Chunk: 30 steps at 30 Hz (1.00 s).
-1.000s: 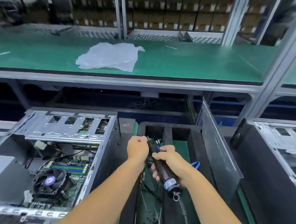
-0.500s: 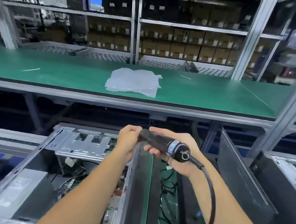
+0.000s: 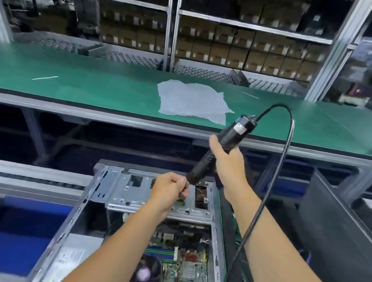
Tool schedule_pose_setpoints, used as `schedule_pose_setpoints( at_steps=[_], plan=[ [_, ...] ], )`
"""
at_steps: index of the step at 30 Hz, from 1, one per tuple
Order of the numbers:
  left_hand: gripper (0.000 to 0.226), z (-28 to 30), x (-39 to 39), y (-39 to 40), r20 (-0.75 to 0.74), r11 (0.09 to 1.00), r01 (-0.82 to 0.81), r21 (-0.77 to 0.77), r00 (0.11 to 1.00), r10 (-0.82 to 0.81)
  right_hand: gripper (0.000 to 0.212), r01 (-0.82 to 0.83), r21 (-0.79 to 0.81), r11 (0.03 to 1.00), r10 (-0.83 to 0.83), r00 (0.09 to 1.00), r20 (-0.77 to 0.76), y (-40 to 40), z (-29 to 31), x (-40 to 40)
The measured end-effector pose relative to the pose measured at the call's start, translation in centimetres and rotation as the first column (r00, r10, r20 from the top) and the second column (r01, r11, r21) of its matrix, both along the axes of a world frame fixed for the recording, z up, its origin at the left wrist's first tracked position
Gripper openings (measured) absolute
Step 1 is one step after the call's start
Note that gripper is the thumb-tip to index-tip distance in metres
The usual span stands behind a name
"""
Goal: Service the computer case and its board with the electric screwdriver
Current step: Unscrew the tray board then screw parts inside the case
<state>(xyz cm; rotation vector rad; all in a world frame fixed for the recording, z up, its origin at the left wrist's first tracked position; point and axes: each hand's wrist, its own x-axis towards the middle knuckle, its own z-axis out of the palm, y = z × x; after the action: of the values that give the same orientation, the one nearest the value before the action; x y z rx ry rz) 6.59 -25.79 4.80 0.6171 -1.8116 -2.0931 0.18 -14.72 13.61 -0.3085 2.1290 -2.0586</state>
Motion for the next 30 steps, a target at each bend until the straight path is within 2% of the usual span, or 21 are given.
schedule_pose_setpoints(
  at_steps=[3, 6, 8, 11, 15, 27, 30],
  plan=[
    [0.022, -1.3, 0.2, -0.3, 0.018, 0.998, 0.065, -0.017, 0.998, -0.065, 0.019, -0.042, -0.198, 0.979, 0.059, 0.995, 0.079, -1.5, -0.9, -0.8],
    [0.019, -2.4, 0.8, -1.1, 0.036, 0.993, 0.061, -0.097, 0.998, -0.057, 0.017, -0.038, -0.284, 0.958, 0.053, 0.998, 0.046, -2.1, -2.0, -1.3],
    [0.019, -2.9, 1.3, -1.7, 0.052, 0.989, 0.071, -0.126, 0.996, -0.065, 0.026, -0.025, -0.326, 0.945, 0.027, 1.0, 0.001, -2.6, -2.2, -1.6],
    [0.018, -3.3, 2.2, -2.2, 0.067, 0.98, 0.125, -0.154, 0.991, -0.115, 0.039, -0.021, -0.337, 0.941, 0.002, 0.998, -0.057, -3.5, -2.1, -2.1],
    [0.017, -3.3, 2.4, -2.0, 0.058, 0.981, 0.147, -0.131, 0.988, -0.14, 0.036, -0.061, -0.418, 0.906, 0.054, 0.998, -0.03, -4.8, -2.1, -2.6],
    [0.017, -2.8, 1.8, -2.6, 0.015, 0.979, 0.168, -0.119, 0.986, -0.167, 0.025, -0.101, -0.434, 0.895, 0.079, 0.995, -0.069, -6.3, -2.0, -2.9],
    [0.02, -2.9, 1.5, -2.5, 0.009, 0.975, 0.147, -0.165, 0.989, -0.148, 0.026, -0.113, -0.427, 0.897, 0.08, 0.992, -0.093, -6.4, -2.2, -3.0]
  ],
)
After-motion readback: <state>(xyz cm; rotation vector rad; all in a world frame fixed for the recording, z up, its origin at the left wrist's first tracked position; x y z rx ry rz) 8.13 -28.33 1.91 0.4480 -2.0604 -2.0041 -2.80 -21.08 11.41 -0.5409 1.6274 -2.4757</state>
